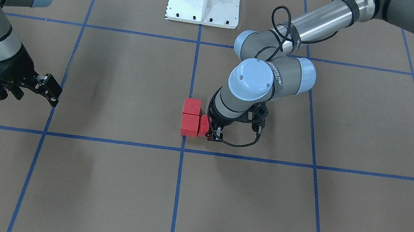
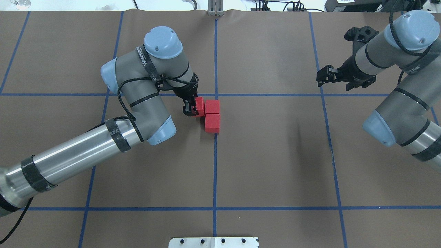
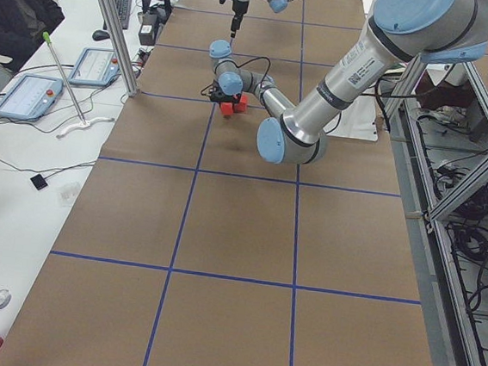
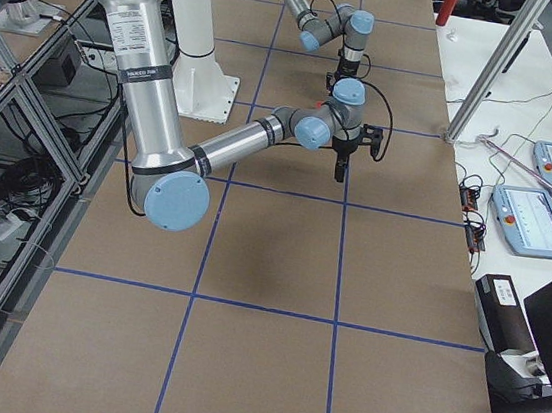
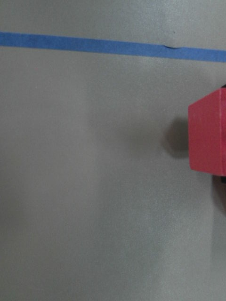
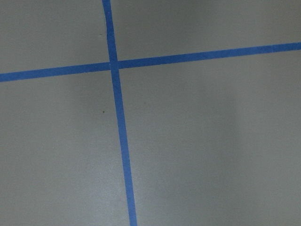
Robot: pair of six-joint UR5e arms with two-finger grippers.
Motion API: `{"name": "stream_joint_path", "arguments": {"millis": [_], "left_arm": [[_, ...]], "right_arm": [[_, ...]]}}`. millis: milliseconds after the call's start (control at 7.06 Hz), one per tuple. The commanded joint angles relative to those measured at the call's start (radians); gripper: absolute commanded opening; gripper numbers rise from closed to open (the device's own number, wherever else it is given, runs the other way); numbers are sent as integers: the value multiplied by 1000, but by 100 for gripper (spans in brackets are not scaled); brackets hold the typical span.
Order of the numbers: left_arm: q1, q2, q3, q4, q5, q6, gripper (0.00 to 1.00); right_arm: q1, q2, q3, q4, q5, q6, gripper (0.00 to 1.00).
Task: Form red blocks into L shape at center
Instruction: 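Lower the cube beside the farther cube of the pair and release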
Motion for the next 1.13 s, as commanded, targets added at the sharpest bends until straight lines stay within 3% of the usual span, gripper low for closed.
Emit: {"name": "stream_joint_path", "arguments": {"millis": [0, 708, 850, 991], "left_arm": [[-1, -1, 6, -11, 0, -7, 0], [3, -1, 10, -14, 0, -11, 0], [4, -1, 11, -25, 0, -14, 80], [12, 0, 14, -34, 2, -33, 100]], "right_arm": [[0, 0, 0, 0, 0, 0, 100], [1, 0, 0, 0, 0, 0, 100], [0, 0, 0, 0, 0, 0, 100], [0, 0, 2, 0, 2, 0, 100]]}}
